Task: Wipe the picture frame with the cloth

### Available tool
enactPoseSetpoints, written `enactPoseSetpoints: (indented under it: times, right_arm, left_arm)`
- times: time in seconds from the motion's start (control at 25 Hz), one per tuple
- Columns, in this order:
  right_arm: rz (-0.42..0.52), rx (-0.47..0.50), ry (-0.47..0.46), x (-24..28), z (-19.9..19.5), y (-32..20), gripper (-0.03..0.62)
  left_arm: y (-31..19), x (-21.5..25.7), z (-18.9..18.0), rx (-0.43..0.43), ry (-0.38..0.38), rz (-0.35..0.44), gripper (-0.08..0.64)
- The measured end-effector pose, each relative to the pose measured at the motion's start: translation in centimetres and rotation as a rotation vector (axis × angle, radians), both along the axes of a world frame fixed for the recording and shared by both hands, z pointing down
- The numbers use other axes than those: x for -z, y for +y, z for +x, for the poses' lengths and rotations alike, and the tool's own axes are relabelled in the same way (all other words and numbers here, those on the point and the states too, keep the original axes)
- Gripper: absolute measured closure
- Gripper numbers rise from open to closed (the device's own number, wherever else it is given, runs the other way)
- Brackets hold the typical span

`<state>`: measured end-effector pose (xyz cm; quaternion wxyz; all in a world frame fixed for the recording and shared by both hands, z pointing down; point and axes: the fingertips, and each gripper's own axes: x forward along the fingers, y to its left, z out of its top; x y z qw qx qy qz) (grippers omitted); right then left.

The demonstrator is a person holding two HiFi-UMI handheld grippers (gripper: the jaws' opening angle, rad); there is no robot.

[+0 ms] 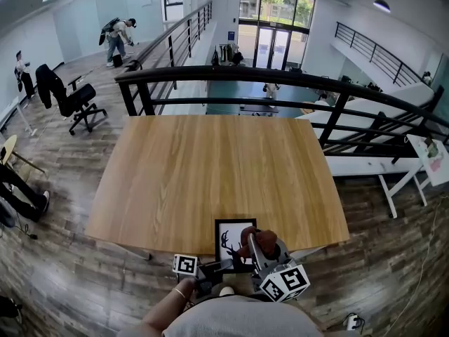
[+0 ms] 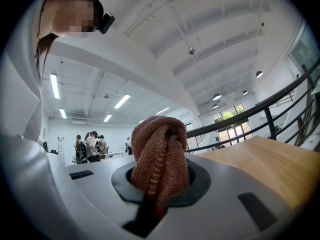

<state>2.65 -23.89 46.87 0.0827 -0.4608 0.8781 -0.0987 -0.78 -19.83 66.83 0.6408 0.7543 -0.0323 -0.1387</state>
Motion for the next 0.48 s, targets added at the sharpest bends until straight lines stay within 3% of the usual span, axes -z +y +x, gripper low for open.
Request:
enactPoseSetpoints:
  times: [0.2, 0.48]
  right_arm:
    - [0.035, -0.02, -0.02, 2.0, 1.1, -0.2, 0.546]
    - [0.115, -0.008, -0.02, 5.6, 1.7, -0.2, 0.546]
  left_arm:
    - [-1.0, 2.4, -0.9, 0.021, -0.022, 0.132, 0.545]
    - [-5.8, 9.3, 0.3, 0.038, -0.022, 0.424, 0.545]
